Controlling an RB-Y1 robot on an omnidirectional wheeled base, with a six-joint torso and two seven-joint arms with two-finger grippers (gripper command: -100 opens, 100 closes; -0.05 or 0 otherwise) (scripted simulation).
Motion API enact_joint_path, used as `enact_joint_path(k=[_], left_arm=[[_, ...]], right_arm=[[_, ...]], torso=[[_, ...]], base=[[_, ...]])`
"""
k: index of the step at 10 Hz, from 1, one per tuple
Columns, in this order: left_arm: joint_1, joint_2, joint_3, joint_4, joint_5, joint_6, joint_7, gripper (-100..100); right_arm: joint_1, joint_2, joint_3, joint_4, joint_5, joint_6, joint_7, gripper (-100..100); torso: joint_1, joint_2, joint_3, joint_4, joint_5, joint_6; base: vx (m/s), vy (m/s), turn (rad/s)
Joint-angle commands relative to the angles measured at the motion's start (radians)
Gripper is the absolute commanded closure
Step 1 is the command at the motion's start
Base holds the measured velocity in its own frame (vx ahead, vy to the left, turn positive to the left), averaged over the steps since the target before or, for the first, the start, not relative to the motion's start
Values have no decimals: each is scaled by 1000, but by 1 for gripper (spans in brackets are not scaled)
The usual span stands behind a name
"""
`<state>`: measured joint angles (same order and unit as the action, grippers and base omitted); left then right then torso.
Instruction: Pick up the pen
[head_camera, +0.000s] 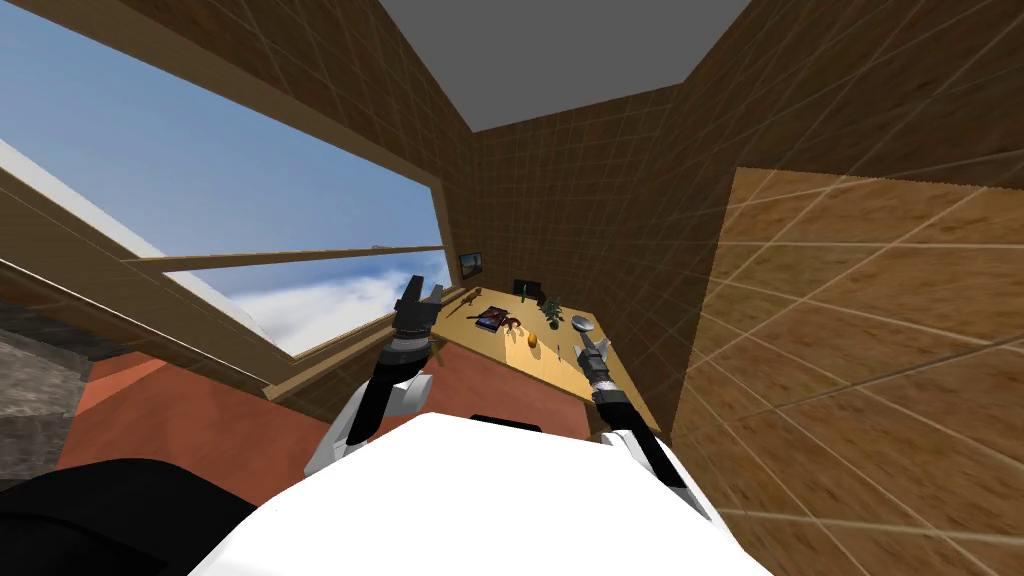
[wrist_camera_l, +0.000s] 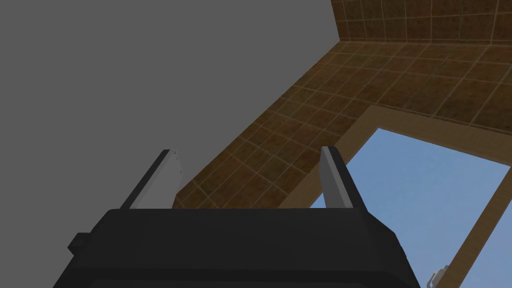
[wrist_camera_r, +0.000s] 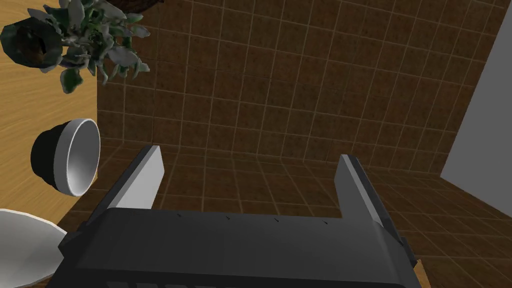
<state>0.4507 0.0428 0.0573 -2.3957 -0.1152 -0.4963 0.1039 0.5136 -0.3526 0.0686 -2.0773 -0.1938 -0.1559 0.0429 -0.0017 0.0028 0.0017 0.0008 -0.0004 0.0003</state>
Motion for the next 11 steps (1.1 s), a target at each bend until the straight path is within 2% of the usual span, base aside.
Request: enact_joint_path(k=[1,2,3,5,6,8,9,11], left_arm=[[0,0,0,0,0,0,0,0],[0,0,0,0,0,0,0,0],[0,0,0,0,0,0,0,0],[0,0,0,0,0,0,0,0],[0,0,0,0,0,0,0,0],[0,0,0,0,0,0,0,0],[0,0,0,0,0,0,0,0],[0,0,0,0,0,0,0,0]], right_arm=[[-5,-40,8,42,-21,43,22,-100],[-3,-75,15,74,-40,71,37,-100],[-3,-77,15,80,-40,71,37,-100],[-3,-146,29,146,-79,122,66,-100],[-3,-149,29,160,-79,126,66,-100],[-5,-215,47,242,-116,180,93,-100],[-5,-219,47,244,-116,180,93,-100],[-10,-282,66,323,-150,231,117,-100]], torso=[[0,0,0,0,0,0],[0,0,0,0,0,-1],[0,0,0,0,0,-1],[0,-1,-1,0,0,0],[0,-1,-1,0,0,-1],[0,-2,-1,0,0,0],[-1,-1,-1,0,0,0],[0,-2,-1,0,0,0]], base=[[-44,-13,136],[-49,-10,279],[-29,-10,102],[-28,-5,229],[-26,-13,119],[-30,-12,218],[-25,-9,164],[-18,-5,278]])
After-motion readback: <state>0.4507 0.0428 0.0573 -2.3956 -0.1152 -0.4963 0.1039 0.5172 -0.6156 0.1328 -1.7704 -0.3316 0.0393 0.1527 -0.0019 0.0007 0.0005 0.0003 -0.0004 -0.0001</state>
